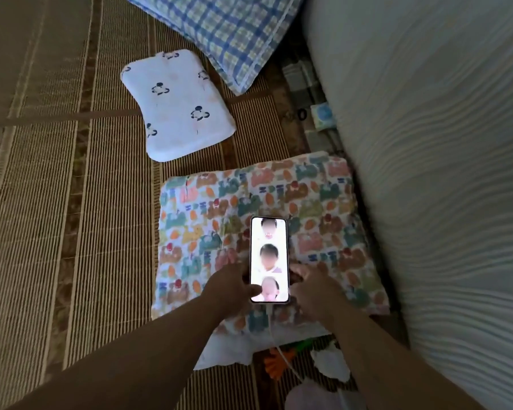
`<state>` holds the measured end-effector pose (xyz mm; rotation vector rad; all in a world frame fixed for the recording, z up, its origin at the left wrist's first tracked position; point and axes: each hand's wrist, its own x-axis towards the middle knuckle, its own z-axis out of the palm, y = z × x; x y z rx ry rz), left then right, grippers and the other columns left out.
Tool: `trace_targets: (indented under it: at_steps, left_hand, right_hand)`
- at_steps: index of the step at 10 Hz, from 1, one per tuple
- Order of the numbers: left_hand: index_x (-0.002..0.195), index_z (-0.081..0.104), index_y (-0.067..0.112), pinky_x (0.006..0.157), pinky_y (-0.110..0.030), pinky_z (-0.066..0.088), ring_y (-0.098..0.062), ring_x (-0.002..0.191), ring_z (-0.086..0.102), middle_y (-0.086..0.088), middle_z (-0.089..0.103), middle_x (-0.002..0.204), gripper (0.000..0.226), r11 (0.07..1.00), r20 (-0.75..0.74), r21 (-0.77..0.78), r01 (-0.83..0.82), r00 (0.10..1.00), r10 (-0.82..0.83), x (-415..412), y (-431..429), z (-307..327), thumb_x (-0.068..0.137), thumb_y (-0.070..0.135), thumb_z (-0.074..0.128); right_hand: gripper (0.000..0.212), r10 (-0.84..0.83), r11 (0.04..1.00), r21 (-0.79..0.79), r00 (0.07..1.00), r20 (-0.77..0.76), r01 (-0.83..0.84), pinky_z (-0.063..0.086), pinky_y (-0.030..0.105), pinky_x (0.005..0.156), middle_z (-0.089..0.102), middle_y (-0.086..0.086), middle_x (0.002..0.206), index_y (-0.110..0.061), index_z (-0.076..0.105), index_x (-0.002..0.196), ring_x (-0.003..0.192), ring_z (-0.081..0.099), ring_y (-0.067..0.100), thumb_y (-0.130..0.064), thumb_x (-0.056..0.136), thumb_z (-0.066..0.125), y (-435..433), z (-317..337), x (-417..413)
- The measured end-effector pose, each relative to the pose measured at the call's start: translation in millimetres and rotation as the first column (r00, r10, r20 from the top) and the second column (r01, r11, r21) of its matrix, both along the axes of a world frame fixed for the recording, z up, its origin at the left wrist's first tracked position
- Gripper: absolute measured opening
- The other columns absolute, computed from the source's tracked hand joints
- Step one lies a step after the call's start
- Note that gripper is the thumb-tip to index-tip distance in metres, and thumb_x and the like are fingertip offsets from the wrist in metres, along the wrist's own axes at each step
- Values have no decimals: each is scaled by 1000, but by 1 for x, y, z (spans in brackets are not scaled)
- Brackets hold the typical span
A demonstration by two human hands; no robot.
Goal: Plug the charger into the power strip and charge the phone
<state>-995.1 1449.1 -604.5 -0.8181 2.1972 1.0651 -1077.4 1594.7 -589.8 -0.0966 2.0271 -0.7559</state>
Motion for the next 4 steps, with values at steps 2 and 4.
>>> trace_targets:
  at_steps: [2,4]
  left_hand:
    - [143,25,8,95,-40,47,-32,118,55,-15,54,135,83,979,25,-193,68,998,-64,7,6,-4,79,40,66]
    - [126,47,15,87,-35,49,-27,107,59,-10,61,124,56,977,-13,-213,31,999,-34,9,-5,54,81,44,61]
  right_hand:
    - [57,114,993,24,993,-26,-113,49,26,82,51,11,135,-16,34,142,104,53,18,-5,88,48,7,-5,3]
    - [52,215,975,106,958,-191,-197,34,28,105,42,10,143,-16,31,143,128,42,24,-18,93,45,20,39,8]
